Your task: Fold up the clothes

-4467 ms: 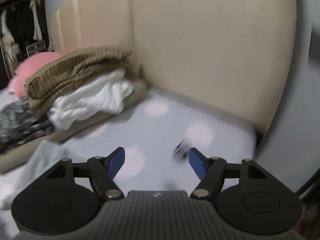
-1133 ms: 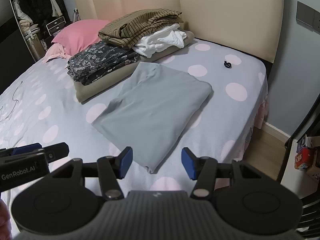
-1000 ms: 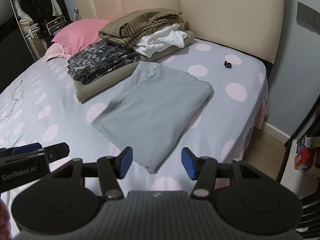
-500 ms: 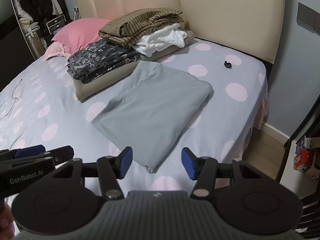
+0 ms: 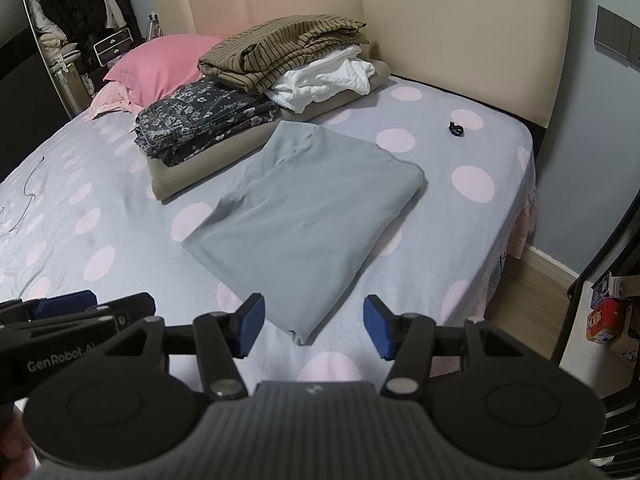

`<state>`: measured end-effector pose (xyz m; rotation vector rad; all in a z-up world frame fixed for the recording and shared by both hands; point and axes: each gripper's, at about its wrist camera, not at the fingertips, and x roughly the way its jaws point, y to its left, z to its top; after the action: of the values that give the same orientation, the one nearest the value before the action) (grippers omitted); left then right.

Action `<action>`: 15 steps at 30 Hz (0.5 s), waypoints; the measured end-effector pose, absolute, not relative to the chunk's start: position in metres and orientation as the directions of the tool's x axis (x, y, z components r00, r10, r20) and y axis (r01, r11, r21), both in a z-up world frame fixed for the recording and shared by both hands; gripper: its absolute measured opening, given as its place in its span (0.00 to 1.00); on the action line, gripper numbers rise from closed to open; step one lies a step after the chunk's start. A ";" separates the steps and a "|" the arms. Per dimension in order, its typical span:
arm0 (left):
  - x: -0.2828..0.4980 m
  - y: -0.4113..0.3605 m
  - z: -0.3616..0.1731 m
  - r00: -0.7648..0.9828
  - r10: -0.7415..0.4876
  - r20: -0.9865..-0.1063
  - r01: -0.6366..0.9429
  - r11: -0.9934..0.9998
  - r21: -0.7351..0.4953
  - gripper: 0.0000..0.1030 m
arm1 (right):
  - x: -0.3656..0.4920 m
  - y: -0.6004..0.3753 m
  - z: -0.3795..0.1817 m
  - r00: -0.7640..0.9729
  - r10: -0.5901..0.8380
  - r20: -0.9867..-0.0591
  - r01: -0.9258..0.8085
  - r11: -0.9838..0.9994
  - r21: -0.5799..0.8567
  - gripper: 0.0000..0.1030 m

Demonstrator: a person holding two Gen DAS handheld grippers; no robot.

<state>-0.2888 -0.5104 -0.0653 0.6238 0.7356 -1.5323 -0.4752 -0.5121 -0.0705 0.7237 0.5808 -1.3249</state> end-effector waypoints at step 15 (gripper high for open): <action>-0.290 -0.511 -0.067 -0.107 -0.639 -0.762 0.994 -0.039 -0.106 0.58 | -0.474 -0.512 -0.071 0.166 -0.648 -0.743 0.986 0.092 0.140 0.56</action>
<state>-0.2900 -0.5109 -0.0672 0.6251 0.7549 -1.5419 -0.4740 -0.5125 -0.0710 0.7238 0.5824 -1.3206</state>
